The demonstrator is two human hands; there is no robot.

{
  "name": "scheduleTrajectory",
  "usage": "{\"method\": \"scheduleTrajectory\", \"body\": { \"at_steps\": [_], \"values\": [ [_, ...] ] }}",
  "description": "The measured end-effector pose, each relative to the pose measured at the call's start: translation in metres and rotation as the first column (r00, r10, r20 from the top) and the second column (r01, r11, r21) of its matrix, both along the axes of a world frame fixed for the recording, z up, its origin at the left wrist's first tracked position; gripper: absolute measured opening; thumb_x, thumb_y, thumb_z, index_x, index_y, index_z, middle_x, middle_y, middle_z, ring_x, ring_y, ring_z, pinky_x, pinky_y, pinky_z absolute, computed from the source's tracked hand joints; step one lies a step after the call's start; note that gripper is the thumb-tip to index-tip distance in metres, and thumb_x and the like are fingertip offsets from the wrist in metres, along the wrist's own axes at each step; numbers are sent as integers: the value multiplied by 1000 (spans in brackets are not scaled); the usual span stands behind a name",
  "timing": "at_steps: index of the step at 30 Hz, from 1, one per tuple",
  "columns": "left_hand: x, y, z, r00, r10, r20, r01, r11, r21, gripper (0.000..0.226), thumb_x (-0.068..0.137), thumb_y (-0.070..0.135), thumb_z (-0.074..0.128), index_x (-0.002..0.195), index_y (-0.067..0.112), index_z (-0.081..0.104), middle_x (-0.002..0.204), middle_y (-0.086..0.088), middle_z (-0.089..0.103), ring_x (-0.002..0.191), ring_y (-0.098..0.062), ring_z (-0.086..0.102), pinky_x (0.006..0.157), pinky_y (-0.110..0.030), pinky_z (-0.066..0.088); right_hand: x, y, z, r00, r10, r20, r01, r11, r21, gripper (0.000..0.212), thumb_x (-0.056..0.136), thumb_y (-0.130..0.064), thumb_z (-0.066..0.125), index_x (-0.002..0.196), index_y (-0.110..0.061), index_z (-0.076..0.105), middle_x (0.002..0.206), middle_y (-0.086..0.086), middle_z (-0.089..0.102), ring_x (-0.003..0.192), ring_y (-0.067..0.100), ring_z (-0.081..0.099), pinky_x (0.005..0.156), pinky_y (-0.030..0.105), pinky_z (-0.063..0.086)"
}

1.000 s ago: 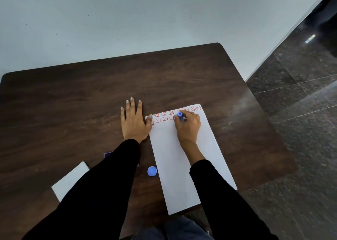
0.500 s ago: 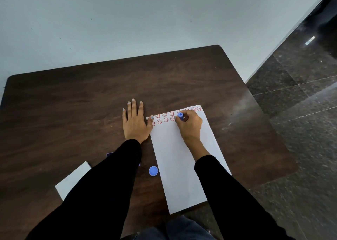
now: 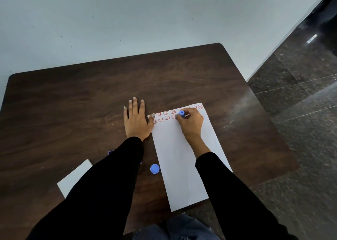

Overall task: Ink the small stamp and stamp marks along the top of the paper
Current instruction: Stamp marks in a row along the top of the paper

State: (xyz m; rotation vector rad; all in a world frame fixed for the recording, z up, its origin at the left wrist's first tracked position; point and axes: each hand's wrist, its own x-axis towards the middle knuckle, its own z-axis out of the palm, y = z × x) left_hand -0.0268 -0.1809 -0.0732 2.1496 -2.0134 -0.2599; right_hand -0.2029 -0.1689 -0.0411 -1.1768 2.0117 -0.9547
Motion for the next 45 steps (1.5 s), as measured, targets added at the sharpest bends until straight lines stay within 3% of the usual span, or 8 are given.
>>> {"method": "scheduleTrajectory", "body": {
  "at_steps": [12, 15, 19, 23, 33, 38, 42, 45],
  "values": [
    [-1, 0, 3, 1000, -1, -9, 1, 1000, -8, 68, 92, 50, 40, 148, 16, 21, 160, -11, 11, 149, -27, 5, 121, -46, 4, 1, 0, 2, 1000, 7, -5, -7, 1000, 12, 23, 77, -19, 75, 96, -8, 68, 100, 9, 70, 77, 12, 60, 76, 22, 48],
    [-1, 0, 3, 1000, -6, -13, 5, 1000, -10, 68, 92, 50, 40, 148, 16, 21, 160, -11, 11, 149, -27, 5, 121, -46, 4, -2, 0, 7, 991, -88, 98, 91, 995, -27, 13, 77, -19, 74, 87, -12, 70, 88, 5, 73, 66, 7, 60, 65, 14, 48],
    [-1, 1, 3, 1000, -13, -20, 13, 1000, -12, 68, 92, 49, 41, 148, 15, 22, 160, -12, 11, 149, -27, 5, 120, -46, 4, -13, -1, 19, 735, -381, 561, 465, 885, -7, 11, 70, -14, 79, 76, -15, 70, 71, 0, 68, 57, 5, 58, 52, 14, 46],
    [0, 0, 4, 1000, -16, -23, 16, 1000, -14, 68, 92, 48, 42, 148, 14, 22, 160, -13, 12, 149, -28, 6, 120, -47, 4, -29, -6, 29, 482, -456, 748, 595, 797, 103, 13, 67, -8, 80, 74, -11, 69, 69, 3, 65, 58, 10, 55, 53, 17, 49],
    [1, 0, 4, 998, -3, -62, 2, 1000, -16, 67, 93, 51, 38, 148, 16, 24, 160, -10, 13, 149, -26, 6, 120, -45, 3, -25, 0, 34, 418, -458, 785, 551, 815, 181, 14, 66, -11, 81, 71, -13, 68, 68, 2, 65, 52, 5, 57, 48, 15, 48],
    [4, -2, 18, 946, 61, -319, -49, 998, 43, 64, 95, 51, 36, 147, 15, 27, 159, -9, 18, 149, -24, 9, 121, -45, 2, -18, 6, 42, 418, -398, 817, 461, 868, 187, 14, 66, -10, 81, 71, -12, 68, 65, 1, 66, 45, 3, 59, 50, 16, 50],
    [15, 17, 42, 904, 78, -419, -60, 997, 54, 67, 88, 52, 54, 141, 14, 37, 149, -11, 40, 139, -28, 34, 115, -46, 28, -11, 11, 52, 397, -380, 836, 397, 892, 217, 13, 68, -8, 79, 79, -6, 71, 66, 3, 66, 56, 9, 61, 58, 19, 54],
    [16, 50, 58, 904, -22, -427, -11, 997, -73, 51, 79, 40, 69, 120, 14, 56, 121, -8, 60, 112, -25, 55, 96, -41, 47, -6, 15, 58, 406, -351, 844, 344, 914, 215, 18, 72, -7, 77, 89, -5, 70, 73, 5, 68, 61, 11, 63, 56, 18, 54]
  ]
}}
